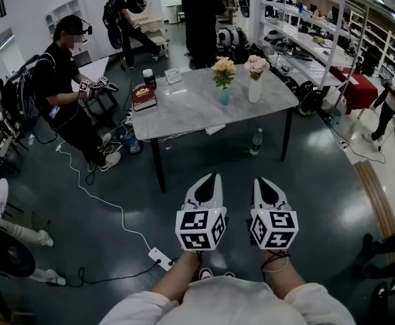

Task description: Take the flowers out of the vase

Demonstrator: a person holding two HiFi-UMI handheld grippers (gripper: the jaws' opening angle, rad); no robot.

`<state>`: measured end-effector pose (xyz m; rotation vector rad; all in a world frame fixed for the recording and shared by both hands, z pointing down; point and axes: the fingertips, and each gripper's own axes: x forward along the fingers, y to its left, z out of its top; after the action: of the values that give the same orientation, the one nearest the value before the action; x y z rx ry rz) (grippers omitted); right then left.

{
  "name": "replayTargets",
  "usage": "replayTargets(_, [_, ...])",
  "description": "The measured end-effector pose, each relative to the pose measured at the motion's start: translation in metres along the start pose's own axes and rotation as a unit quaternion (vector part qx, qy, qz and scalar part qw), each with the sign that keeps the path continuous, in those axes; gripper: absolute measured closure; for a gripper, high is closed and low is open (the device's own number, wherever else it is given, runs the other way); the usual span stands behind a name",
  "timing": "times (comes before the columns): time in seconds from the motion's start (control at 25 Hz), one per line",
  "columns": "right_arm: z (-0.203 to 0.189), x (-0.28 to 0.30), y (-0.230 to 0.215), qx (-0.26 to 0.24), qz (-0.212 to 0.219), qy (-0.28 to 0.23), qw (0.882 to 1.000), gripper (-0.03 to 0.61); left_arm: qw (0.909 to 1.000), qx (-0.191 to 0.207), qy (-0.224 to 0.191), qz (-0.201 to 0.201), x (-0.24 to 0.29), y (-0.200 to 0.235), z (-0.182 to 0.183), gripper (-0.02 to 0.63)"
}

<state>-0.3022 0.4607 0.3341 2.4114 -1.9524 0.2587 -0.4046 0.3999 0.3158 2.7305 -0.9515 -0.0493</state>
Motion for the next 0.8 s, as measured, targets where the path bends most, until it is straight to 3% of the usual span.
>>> replayTargets(0.8, [-0.001,0.014,0.010,0.034,-0.022,0.000,0.999,0.574,0.9999,0.005,0.009,-0.008,0.001,0.028,0.004,0.619])
